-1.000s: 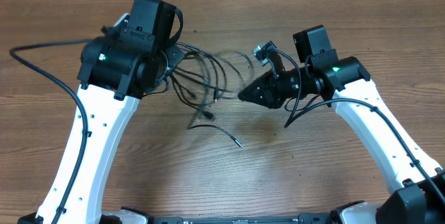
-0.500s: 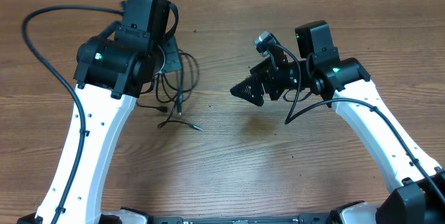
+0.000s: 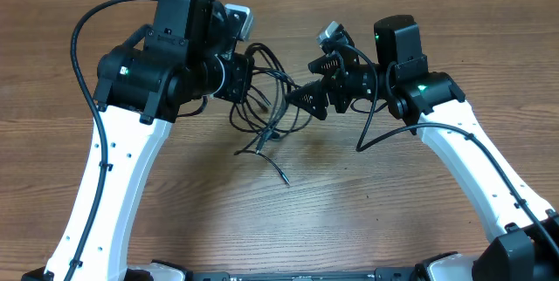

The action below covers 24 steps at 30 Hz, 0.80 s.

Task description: Untangle cables

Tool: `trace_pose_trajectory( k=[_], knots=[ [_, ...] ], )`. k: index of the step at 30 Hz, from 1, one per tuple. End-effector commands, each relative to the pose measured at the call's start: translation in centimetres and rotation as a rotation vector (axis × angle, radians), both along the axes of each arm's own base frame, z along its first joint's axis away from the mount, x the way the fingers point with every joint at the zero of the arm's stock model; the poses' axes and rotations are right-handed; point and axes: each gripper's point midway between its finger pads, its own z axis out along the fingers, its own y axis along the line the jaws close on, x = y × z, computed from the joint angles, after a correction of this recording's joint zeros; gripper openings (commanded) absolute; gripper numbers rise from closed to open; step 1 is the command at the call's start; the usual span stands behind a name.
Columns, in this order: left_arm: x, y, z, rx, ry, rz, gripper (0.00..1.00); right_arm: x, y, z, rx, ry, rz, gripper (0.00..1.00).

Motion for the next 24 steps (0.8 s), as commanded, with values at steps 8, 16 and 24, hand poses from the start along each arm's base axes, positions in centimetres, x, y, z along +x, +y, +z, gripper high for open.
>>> trace_pose_trajectory(
  k=[8, 16, 24],
  knots=[
    [-0.4, -1.6, 1.3, -0.076, -0.032, -0.098, 0.04, 0.0, -0.1, 0.0, -0.002, -0.007, 0.003, 0.84],
    [0.5, -2.3, 2.3, -0.135, -0.057, -0.073, 0.04, -0.9, -0.3, -1.0, -0.026, 0.051, 0.010, 0.69],
    [0.5, -3.3, 3.2, -0.197, -0.069, -0.104, 0.04, -1.4, -0.5, -1.5, -0.038, 0.089, 0.009, 0.21]
  ],
)
